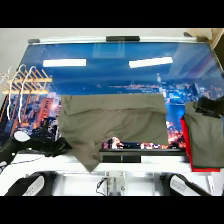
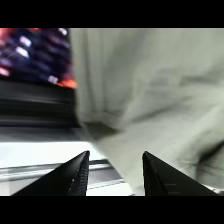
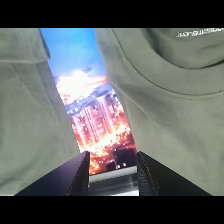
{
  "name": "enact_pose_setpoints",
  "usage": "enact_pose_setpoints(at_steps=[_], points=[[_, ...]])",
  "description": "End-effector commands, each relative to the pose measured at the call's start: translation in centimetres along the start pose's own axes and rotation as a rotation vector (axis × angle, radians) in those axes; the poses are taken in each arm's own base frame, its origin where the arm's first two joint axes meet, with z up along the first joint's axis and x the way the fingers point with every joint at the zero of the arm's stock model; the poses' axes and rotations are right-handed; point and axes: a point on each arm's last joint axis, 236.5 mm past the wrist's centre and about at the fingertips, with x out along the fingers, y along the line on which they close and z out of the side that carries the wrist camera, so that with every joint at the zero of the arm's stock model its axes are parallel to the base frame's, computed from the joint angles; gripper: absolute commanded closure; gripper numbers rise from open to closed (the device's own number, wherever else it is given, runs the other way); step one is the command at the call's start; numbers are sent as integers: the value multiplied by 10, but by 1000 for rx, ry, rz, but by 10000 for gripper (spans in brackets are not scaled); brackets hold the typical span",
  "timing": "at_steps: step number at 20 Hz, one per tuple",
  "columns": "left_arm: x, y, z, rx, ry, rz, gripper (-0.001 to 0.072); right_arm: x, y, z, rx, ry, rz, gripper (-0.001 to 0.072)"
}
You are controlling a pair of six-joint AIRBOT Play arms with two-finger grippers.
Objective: Fold the shirts.
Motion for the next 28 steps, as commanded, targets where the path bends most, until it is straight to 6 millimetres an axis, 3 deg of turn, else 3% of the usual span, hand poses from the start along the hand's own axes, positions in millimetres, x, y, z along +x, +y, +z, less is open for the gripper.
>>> enact_pose_setpoints(at_steps=[1, 2, 3, 4, 5, 7, 8, 12, 14, 17, 21, 28], points=[[12, 5, 0, -31, -28, 32, 309, 0, 1, 4, 2, -18, 4, 279], [14, 7, 3, -54, -42, 32, 309, 3, 1, 4, 3, -20, 5, 279], [15, 7, 6, -69, -58, 26, 309, 7, 1, 1, 5, -8, 7, 231], [17, 6, 8, -83, -73, 12, 310, 17, 3, -9, 6, 25, 19, 178], [17, 4, 11, -92, -84, 1, 334, 29, 7, -20, 11, 66, 40, 174], [17, 0, 13, -88, -91, -15, 597, 56, 31, -52, -6, 162, 153, 174], [17, -3, 13, -74, -91, -28, 678, 70, 42, -69, -9, 206, 207, 174], [13, -11, 17, -38, -102, -46, 677, 113, 54, -130, 5, 346, 261, 176], [8, -16, 23, -6, -119, -50, 677, 126, 56, -147, -28, 378, 247, 176], [1, -24, 30, 12, -136, -60, 677, 142, 56, -148, -9, 343, 219, 177], [-1, -27, 32, 16, -140, -66, 677, 148, 45, -148, -15, 338, 175, 178], [-1, -27, 33, 16, -146, -66, 677, 162, 80, -149, 92, 371, 322, 222]])
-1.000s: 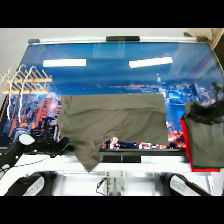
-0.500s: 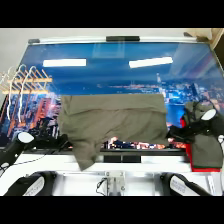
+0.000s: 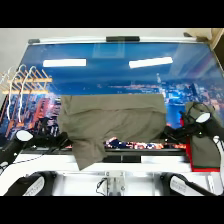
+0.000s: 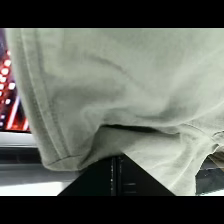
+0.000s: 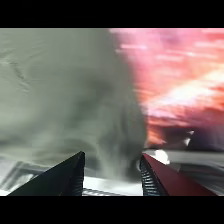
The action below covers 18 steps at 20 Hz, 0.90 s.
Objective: Fold the shirts.
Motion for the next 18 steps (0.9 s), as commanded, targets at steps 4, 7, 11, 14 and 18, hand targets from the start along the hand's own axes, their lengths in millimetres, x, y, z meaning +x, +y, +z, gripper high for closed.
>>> enact_pose_setpoints(at_steps=[4, 7, 11, 14, 18], points=[[0, -1, 1, 18, -5, -2, 678, 21, 10, 1, -118, 29, -67, 469], [-4, -7, 6, 65, -12, -9, 679, 12, 17, 13, -164, -4, -101, 631], [-39, -50, 41, 237, -98, -52, 680, -56, 42, 62, -246, -220, -124, 632], [-83, -98, 90, 330, -268, -92, 681, -101, 71, 101, -311, -386, -132, 633], [-94, -127, 165, 326, -370, -94, 681, -106, 109, 161, -341, -526, -123, 633]])
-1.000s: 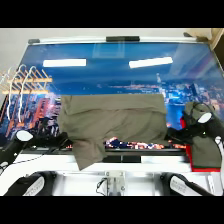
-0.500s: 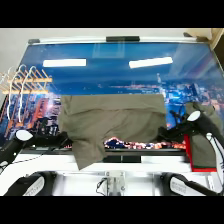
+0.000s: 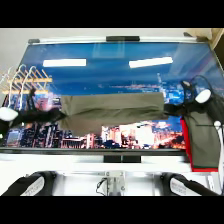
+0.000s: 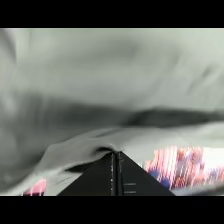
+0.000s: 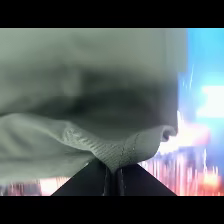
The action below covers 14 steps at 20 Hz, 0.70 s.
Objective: Fold the shirts.
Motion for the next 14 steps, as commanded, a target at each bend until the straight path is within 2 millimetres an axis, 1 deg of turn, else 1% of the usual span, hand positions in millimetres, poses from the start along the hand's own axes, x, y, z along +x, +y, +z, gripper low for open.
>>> enact_pose_setpoints(at_steps=[1, 3, 4, 5, 7, 9, 10, 12, 13, 14], points=[[17, -2, 67, 13, -54, 7, 681, 16, 17, 59, -22, -113, -3, 633], [41, 3, 98, 7, -31, 8, 680, 37, 22, 80, -11, -115, 2, 633], [50, 4, 111, 10, -16, 3, 680, 46, 23, 89, -8, -115, 2, 633], [61, 5, 120, 11, 14, -4, 680, 53, 21, 97, 3, -110, 4, 633], [83, 11, 126, 2, 83, -15, 680, 67, 15, 105, 17, -91, -6, 632], [99, 19, 129, -6, 120, -17, 680, 76, 8, 109, 34, -92, -28, 632], [104, 23, 129, -18, 127, -13, 680, 78, 3, 108, 39, -85, -47, 632], [113, 33, 123, -35, 154, 3, 680, 78, -6, 102, 17, -60, -86, 631], [115, 39, 120, -57, 165, 24, 680, 78, -7, 98, 15, -42, -89, 625], [116, 40, 118, -64, 173, 23, 677, 77, -6, 93, 17, -22, -82, 425]])
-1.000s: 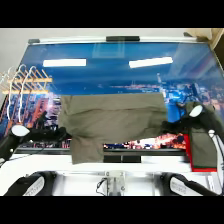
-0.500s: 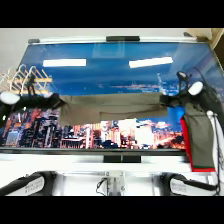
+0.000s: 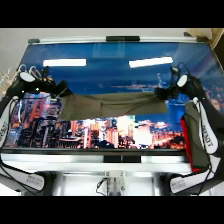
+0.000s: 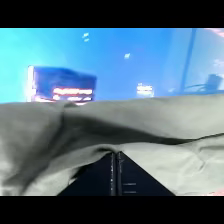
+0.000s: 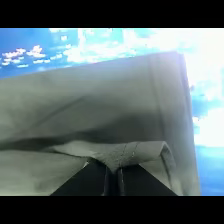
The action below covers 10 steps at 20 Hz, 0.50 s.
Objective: Fold the shirts.
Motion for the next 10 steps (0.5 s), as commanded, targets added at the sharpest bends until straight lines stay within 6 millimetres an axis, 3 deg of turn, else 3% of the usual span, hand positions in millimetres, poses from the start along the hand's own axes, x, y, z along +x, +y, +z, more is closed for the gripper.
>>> enact_pose_setpoints(at_steps=[1, 2, 3, 6, 10], points=[[11, 10, -6, -36, 53, 12, 582, -1, -4, -12, -23, 59, -10, 108], [9, 8, -10, -33, 70, 8, 330, -8, -3, -17, -48, 80, 3, 77], [5, 5, -13, -30, 85, 3, 176, -16, -6, -18, -46, 88, 6, 77], [-10, -6, -14, 0, 87, -9, 181, -21, -23, -14, 85, 76, 71, 48], [-32, -28, -12, 49, 49, -22, 201, 5, -36, -21, 222, 115, 146, 48]])
